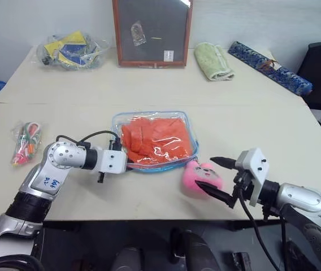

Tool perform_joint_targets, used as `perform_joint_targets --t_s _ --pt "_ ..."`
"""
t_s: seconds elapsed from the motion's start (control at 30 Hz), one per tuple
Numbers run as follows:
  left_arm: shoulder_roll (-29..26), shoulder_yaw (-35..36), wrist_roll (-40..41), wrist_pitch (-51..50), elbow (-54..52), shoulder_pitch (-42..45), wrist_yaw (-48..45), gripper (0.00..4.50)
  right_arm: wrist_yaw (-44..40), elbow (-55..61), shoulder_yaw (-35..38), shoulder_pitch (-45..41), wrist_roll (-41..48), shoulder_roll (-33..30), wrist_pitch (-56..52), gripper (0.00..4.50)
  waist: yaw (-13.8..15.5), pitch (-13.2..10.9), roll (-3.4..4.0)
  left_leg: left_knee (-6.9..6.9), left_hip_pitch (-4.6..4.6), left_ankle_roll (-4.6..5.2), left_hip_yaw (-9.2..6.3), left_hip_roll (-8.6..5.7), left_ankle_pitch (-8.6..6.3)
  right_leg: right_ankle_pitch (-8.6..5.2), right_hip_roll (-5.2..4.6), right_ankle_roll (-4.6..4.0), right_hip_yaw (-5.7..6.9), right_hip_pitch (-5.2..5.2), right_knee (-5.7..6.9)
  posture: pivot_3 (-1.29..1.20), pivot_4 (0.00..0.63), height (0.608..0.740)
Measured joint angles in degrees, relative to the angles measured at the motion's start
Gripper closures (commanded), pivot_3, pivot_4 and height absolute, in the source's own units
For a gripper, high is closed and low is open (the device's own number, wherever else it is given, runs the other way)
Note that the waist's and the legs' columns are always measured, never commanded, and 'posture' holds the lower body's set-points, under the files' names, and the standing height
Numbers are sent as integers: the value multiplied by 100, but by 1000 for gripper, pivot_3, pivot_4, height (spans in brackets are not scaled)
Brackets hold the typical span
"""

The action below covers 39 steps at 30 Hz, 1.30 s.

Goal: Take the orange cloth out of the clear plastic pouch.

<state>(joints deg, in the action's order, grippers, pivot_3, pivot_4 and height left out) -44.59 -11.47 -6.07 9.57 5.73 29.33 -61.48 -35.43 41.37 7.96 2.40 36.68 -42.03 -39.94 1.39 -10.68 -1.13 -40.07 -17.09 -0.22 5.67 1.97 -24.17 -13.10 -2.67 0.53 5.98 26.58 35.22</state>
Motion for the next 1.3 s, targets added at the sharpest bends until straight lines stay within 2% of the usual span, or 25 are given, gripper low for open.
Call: perform_joint_targets --t_s 0.2,0.3,0.47,0.63,0.8,0.93,1.07,1.17,1.3 --pt "123 1 0 622 742 285 83 3606 -133 0 150 170 -10 -65 15 0 -1 0 0 1 -3 3 0 1 -1 0 -1 1 5 1 17 0 150 740" --pt "177 6 124 672 893 397 -2 3010 -185 0 167 307 -27 -85 74 0 -1 0 0 1 -2 3 1 0 -2 0 0 1 5 1 19 0 150 740" --pt "153 210 864 -125 512 267 -366 1550 -230 -3 370 618 -18 -51 121 0 -4 0 0 1 -4 2 0 1 -1 0 0 1 5 1 19 0 150 740" --pt "-277 799 2393 -2148 -738 -153 -884 1550 389 -203 893 965 537 921 49 0 -34 0 1 1 0 -9 1 8 1 -3 4 -4 0 2 26 0 150 740" --pt "-477 1258 3796 -3862 -1704 -149 -1037 1550 791 -296 1317 1570 1187 1478 -68 0 7 0 1 1 3 -10 -8 3 1 -6 4 -3 -4 -3 22 0 150 740" --pt "-279 1141 3975 -4157 -1840 -46 -986 1550 1089 -293 1087 1701 1384 1854 -128 0 -19 0 1 0 8 -14 0 -5 4 -6 5 -3 -15 -2 20 0 150 740" --pt "-138 914 3856 -4053 -1804 77 -993 1550 1258 -302 667 1502 1357 1928 -147 0 -74 0 2 1 9 -21 2 -8 7 -9 12 -9 -19 1 23 0 150 740" --pt "-84 811 3657 -3838 -1614 239 -999 1517 1339 -395 568 1176 1344 1974 -130 595 -76 0 2 1 9 -22 2 -10 7 -9 12 -10 -18 2 23 0 150 740" --pt "-9 782 3515 -3704 -1464 305 -1005 1517 1237 -389 571 1206 1347 1876 -64 2004 -64 0 2 3 4 -23 -2 -10 6 -9 15 -10 -14 3 29 0 150 740"
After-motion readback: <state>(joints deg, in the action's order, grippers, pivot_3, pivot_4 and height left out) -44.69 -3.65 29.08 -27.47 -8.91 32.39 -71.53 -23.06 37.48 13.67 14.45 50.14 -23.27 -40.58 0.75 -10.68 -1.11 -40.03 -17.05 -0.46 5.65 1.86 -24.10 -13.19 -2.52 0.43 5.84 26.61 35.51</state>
